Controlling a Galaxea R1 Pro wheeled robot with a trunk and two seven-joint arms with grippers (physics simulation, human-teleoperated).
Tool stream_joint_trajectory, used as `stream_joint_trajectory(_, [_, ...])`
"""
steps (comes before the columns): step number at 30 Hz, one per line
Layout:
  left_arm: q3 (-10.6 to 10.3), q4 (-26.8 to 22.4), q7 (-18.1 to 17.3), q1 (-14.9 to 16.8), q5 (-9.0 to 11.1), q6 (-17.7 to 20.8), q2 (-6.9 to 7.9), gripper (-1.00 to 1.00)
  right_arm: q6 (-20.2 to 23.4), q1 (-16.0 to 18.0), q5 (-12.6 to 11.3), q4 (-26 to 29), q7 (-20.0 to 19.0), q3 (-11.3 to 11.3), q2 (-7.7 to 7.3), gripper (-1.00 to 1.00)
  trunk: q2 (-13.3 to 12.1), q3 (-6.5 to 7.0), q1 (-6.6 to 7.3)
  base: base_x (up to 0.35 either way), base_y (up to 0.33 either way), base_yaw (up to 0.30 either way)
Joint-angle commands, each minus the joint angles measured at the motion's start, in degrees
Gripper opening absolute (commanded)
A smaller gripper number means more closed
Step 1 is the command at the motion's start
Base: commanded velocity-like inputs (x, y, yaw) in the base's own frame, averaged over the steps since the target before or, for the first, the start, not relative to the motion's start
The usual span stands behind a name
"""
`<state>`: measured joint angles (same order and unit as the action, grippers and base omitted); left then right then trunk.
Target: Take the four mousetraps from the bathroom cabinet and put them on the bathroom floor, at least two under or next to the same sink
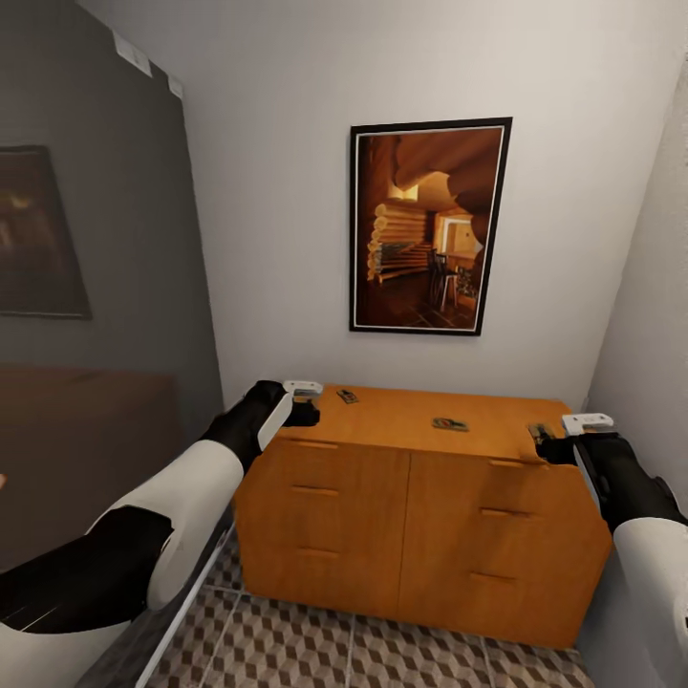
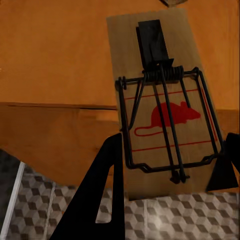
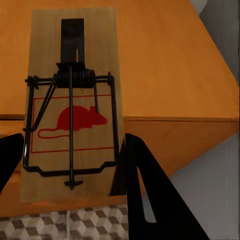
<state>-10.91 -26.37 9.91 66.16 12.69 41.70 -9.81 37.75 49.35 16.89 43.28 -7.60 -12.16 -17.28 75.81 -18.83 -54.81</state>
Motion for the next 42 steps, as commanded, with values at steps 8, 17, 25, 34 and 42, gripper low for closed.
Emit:
stream_joint_trajectory(8, [-0.4, -0.1, 0.1, 0.0, 0.5, 0.2, -0.19, -1.00, -0.5, 0.0, 0.5, 0.0, -0.2, -0.1, 0.21, -1.00, 0.0, -0.07, 0.03, -0.311, 0.100, 0.000])
stream_joint_trajectory(17, [-0.4, 0.5, 0.0, 0.1, 0.5, 0.2, -0.19, -1.00, -0.7, 0.0, 0.3, -0.6, 0.0, -0.1, 1.19, -1.00, 0.0, -0.07, 0.03, -0.311, 0.100, 0.000])
stream_joint_trajectory(25, [-0.4, 2.4, -0.5, 0.0, 0.5, -0.1, -0.19, -1.00, -5.5, 0.0, 0.5, -4.7, 2.7, -0.1, 3.91, -1.00, 0.0, -0.07, 0.03, -0.311, 0.100, 0.000])
stream_joint_trajectory(34, [-0.4, 9.4, -2.3, 0.1, 0.5, -5.9, -0.19, -1.00, -14.4, 0.0, 0.3, -15.8, 3.4, -0.1, 5.99, -1.00, 0.0, -0.07, 0.03, -0.311, 0.100, 0.000])
stream_joint_trajectory(42, [-0.4, 14.3, -6.0, 0.0, 0.4, -10.4, -0.19, -1.00, -20.4, 0.0, 0.3, -25.3, 3.3, -0.1, 6.43, -1.00, 0.0, -0.07, 0.03, -0.311, 0.100, 0.000])
